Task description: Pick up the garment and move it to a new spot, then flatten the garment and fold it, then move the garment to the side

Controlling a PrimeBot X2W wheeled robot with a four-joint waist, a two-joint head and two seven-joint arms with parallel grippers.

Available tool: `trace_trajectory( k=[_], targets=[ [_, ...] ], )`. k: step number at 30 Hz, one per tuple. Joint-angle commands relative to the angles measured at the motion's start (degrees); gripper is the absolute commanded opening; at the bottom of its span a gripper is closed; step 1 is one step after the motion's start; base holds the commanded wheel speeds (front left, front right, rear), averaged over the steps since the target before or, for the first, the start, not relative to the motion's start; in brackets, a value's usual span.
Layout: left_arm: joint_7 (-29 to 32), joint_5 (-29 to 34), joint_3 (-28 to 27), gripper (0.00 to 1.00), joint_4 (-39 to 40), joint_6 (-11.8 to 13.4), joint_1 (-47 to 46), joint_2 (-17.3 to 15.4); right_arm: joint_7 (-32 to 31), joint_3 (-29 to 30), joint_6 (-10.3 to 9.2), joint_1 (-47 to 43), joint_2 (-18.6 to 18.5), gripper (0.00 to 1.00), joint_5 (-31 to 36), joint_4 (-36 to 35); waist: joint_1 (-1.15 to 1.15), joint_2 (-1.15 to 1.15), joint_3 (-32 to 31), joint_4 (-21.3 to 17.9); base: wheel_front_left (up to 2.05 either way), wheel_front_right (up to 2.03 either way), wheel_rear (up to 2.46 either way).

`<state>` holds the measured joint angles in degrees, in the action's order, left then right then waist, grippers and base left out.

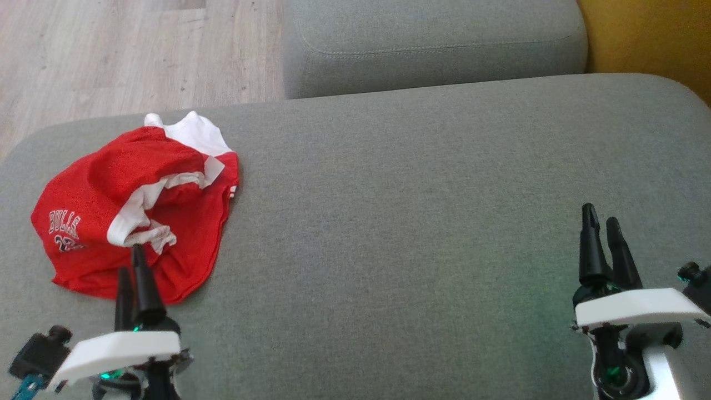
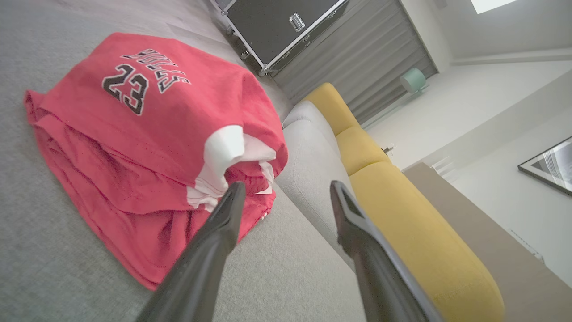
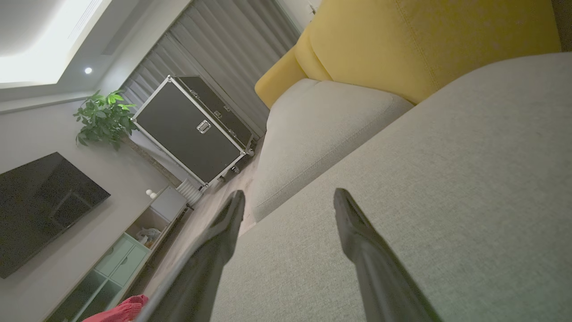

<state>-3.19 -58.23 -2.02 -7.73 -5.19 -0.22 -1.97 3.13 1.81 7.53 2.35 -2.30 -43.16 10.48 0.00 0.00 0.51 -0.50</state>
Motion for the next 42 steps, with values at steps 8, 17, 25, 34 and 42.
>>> trace_trajectory(
  k=[8, 17, 25, 34, 42],
  targets=[
    [-2.1, 11.35, 3.3, 1.0, 1.72, 0.37, -2.47, -0.62, 2.12, -2.09, -0.02, 3.47, -0.4, 1.0, 9.67, -3.25, 0.0, 0.0, 0.29, -0.12, 0.0, 0.0, 0.0],
    [-3.61, 21.49, 6.2, 1.0, 1.86, 1.06, -3.04, -0.66, 3.64, -3.44, -0.03, 3.57, -0.43, 1.0, 18.08, -3.33, 0.0, 0.0, 0.23, -0.19, 0.0, 0.0, 0.0],
    [-4.95, 28.94, 9.12, 1.0, 0.35, 1.07, -3.18, -1.41, 4.99, -4.5, -0.03, 3.89, -0.45, 1.0, 26.15, -2.67, 0.0, 0.0, 0.13, -0.52, 0.0, 0.0, 0.0],
    [-6.3, 36.8, 12.94, 1.0, -1.89, 2.71, -4.28, -3.38, 6.34, -5.42, -0.03, 4.23, -0.48, 1.0, 34.55, -2.5, 0.0, 0.0, 0.12, -0.92, 0.0, 0.0, 0.0],
    [-7.65, 43.63, 17.35, 1.0, -2.11, 5.82, -5.53, -5.91, 7.69, -5.5, -0.03, 4.57, -0.5, 1.0, 41.88, -2.99, 0.0, 0.0, 0.27, -0.62, 0.0, 0.0, 0.0]
  ],
)
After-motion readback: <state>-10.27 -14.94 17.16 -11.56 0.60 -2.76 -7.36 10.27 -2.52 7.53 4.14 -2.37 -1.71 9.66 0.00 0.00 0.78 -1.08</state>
